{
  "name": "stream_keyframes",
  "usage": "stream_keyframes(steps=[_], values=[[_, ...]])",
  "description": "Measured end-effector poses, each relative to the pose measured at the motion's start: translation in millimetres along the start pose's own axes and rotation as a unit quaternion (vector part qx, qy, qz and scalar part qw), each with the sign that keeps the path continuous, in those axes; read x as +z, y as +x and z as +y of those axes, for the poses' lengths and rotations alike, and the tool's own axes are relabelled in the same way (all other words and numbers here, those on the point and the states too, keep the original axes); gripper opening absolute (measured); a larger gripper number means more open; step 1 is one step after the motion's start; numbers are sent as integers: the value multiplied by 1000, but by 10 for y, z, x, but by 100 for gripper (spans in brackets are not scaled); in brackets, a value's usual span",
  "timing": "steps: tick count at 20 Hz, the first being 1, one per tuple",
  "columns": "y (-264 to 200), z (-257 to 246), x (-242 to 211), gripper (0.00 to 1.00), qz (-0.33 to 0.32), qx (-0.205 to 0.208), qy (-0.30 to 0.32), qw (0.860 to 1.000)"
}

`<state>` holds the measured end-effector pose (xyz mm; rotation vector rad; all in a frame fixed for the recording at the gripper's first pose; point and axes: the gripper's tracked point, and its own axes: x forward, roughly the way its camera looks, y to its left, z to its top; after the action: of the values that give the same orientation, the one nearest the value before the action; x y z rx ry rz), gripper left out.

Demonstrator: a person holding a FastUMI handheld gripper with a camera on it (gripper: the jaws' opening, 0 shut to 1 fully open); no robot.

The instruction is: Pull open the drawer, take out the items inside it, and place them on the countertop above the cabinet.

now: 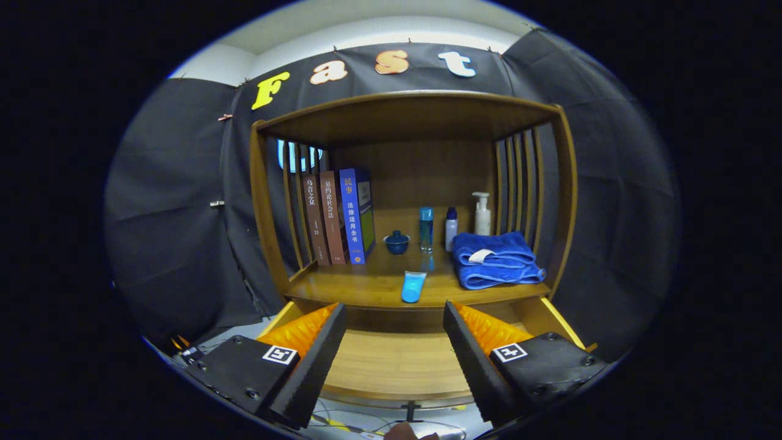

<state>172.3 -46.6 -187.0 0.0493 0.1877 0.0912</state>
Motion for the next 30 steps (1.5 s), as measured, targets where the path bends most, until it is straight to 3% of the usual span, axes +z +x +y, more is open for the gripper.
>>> stream_keyframes(steps=[5,10,14,18,30], values=[[-368,9,-431,100,-52,-15,-3,999],[-464,-107,-1116,100,-36,-49,10,998],[-291,-198,-1497,100,-11,-57,5,998],[-161,-238,-1634,100,-7,-56,-25,998],[32,-232,-1548,99,1,-51,-19,999]])
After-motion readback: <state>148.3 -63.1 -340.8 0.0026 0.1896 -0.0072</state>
